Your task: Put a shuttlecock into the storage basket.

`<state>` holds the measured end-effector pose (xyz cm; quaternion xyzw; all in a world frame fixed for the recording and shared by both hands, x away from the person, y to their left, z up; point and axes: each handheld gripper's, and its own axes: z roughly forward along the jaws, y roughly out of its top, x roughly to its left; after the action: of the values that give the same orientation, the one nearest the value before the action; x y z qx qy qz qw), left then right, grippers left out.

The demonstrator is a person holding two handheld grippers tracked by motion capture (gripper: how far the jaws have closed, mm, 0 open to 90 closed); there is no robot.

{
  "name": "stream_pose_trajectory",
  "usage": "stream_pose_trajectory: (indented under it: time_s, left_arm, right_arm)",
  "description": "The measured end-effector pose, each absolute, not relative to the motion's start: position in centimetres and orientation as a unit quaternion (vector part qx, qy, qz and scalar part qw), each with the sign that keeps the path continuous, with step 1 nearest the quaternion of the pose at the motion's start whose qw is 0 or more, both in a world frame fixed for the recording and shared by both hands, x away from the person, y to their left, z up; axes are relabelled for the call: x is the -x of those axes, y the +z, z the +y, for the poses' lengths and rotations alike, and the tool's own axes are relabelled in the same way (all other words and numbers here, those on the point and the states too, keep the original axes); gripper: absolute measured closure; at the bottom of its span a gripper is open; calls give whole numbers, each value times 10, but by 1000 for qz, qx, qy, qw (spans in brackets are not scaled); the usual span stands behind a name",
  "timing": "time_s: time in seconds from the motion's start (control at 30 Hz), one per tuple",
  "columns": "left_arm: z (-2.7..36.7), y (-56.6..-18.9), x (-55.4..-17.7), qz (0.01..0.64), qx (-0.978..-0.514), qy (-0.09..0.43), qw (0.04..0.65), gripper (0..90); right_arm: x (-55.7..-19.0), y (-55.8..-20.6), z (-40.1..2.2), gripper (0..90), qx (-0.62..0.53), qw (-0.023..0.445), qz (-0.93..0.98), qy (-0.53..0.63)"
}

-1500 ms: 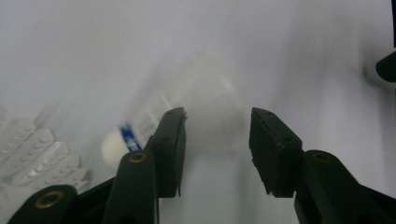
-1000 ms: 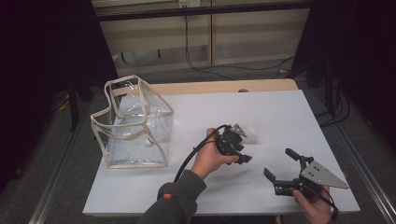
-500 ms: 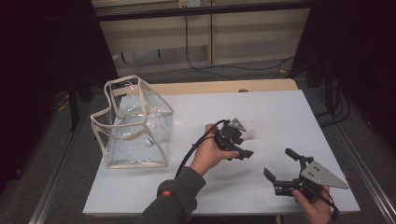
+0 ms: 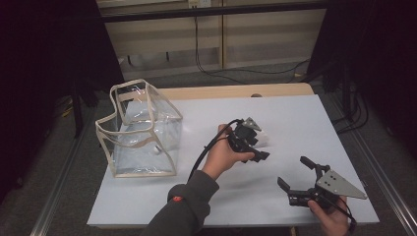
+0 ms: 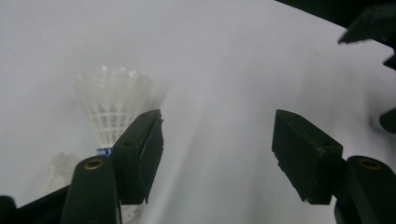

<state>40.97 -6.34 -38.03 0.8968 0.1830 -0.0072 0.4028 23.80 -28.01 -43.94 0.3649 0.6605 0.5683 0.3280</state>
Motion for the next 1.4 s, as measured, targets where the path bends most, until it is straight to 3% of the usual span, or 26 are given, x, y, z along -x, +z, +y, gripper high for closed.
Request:
stream_pose_trajectory:
  time_s: [0.33,0.63,1.07,1.17,1.3,1.4]
  left_arm:
    - [-74,-381,-437,201,-898,27,391,297]
    - [-91,-404,-457,189,-911,20,366,268]
    - [-113,-429,-468,169,-934,40,313,289]
    - [-114,-431,-468,164,-937,34,307,347]
    - [-114,-429,-465,175,-937,24,301,555]
    - [-114,-425,-461,187,-936,-1,300,650]
  right_arm:
    - [-239,-440,-281,14,-367,328,658,570]
    - [-239,-441,-281,14,-368,327,660,568]
    - [-239,-441,-282,14,-364,328,661,568]
    - [-239,-441,-282,14,-366,328,659,569]
    - [-239,-441,-283,14,-367,328,659,569]
    - [-239,-440,-282,14,-366,328,659,569]
